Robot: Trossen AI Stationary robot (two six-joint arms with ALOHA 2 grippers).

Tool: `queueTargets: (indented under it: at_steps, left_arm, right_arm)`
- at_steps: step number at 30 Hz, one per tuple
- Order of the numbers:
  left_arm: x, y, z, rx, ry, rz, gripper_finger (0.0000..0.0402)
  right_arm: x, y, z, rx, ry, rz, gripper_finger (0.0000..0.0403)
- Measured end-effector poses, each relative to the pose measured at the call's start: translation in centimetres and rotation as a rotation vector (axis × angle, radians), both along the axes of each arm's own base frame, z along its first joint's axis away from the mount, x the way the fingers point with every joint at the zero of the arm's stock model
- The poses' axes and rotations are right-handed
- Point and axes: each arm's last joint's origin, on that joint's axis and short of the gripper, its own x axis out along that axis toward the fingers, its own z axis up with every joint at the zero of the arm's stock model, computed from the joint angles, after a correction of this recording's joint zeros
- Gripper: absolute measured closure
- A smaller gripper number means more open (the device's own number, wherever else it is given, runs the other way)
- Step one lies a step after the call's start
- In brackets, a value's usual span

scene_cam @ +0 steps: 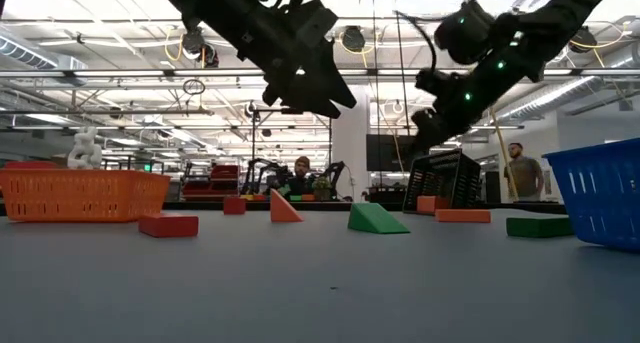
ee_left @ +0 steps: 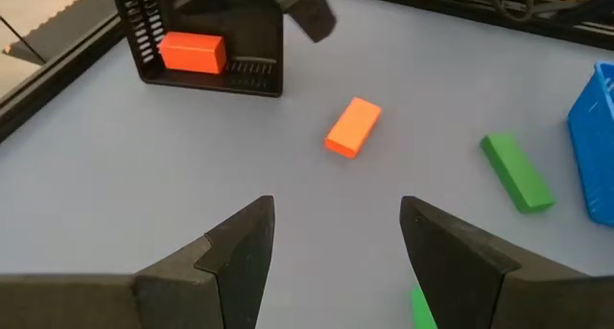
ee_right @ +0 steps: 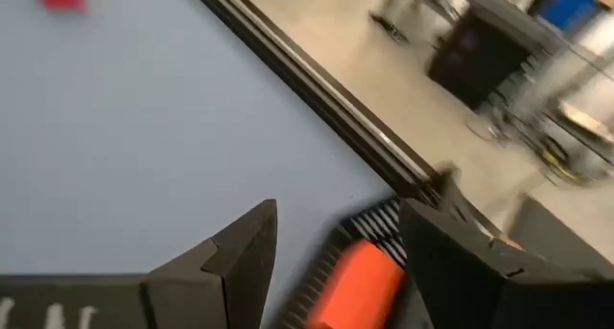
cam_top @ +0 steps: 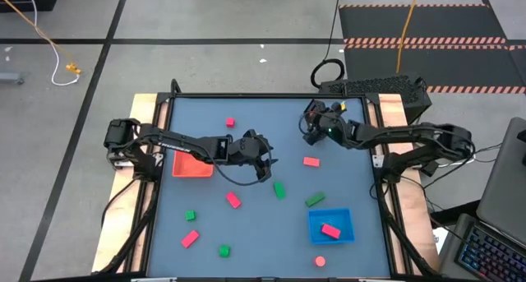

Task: Sort & place blocks by color
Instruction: Adjust the black bin

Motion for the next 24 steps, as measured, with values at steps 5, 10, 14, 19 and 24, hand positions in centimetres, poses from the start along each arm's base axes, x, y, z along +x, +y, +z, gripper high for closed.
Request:
queueTargets:
  at_steps: [5,10,14,19,24]
  left_arm:
    - [0.0,0.1,0.0,0.002,0.006,0.003,0.0172]
    - [0.0,0.1,0.0,-0.003,0.003,0.006,0.0172]
    - [0.0,0.1,0.0,-0.004,0.002,0.006,0.0172]
    - [0.0,0.1,0.0,-0.010,0.000,0.010,0.0172]
    - [0.0,-0.1,0.0,-0.013,-0.001,0.006,0.0172]
  right_arm:
    - [-1.0,-0.8,-0.7,0.035,0.080,-0.062,0.0190]
    - [-1.8,-1.2,-0.5,0.056,0.091,-0.100,0.0190]
    - [-2.4,-1.5,-0.9,0.103,0.098,-0.157,0.0190]
    - [-3.3,-1.6,-2.1,0.172,0.055,-0.188,0.0190]
    - [-3.9,-1.6,-2.9,0.241,-0.007,-0.217,0.0190]
